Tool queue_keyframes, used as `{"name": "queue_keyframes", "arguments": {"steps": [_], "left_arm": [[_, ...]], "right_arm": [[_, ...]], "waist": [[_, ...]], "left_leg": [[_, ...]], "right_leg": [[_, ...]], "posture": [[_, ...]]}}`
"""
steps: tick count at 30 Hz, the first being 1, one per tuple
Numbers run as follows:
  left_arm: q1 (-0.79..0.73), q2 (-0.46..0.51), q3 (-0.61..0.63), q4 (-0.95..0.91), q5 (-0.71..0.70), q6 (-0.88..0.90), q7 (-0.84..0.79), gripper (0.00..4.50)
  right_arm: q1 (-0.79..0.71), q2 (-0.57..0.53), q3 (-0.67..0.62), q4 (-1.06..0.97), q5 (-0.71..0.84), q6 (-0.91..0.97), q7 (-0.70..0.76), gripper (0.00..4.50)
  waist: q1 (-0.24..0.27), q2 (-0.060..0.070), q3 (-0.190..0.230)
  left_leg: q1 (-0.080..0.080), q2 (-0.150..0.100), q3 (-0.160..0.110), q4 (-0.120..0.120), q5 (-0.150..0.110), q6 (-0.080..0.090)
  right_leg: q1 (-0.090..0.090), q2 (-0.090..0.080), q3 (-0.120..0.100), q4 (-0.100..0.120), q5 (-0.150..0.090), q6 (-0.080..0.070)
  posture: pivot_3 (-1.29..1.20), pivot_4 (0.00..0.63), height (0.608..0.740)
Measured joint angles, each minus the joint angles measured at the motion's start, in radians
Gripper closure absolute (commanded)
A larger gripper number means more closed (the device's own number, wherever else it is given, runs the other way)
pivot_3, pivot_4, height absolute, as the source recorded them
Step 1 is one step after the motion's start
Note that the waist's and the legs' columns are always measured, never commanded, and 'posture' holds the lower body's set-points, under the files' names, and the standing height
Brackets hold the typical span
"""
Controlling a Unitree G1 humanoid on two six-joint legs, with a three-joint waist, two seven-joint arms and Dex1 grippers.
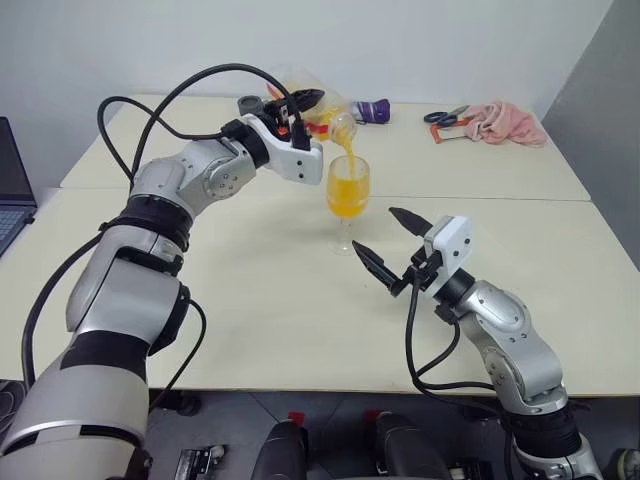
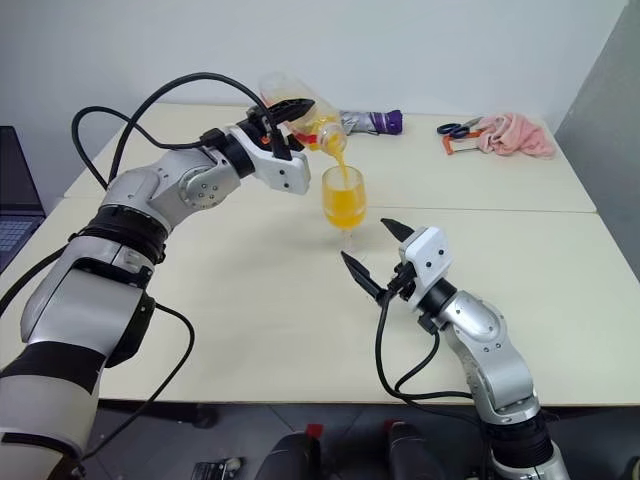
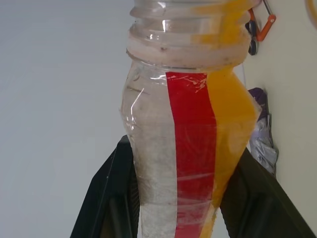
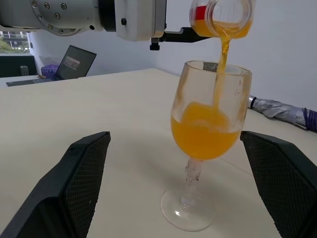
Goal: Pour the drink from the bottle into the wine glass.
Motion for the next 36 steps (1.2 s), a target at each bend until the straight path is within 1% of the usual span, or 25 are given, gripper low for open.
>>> {"name": "queue_keyframes", "arguments": {"steps": [36], "left_arm": [[-0.006, 0.005, -0.007, 0.004, 0.009, -0.003, 0.027, 2.81]], "right_arm": [[0.000, 0.006, 0.001, 0.000, 0.000, 0.001, 0.002, 0.00]], "waist": [[0.000, 0.000, 0.000]], "left_leg": [[0.000, 0.000, 0.000, 0.000, 0.000, 0.000]], "right_leg": [[0.000, 0.000, 0.000, 0.000, 0.000, 0.000]], "posture": [[0.00, 0.150, 0.740]]}}
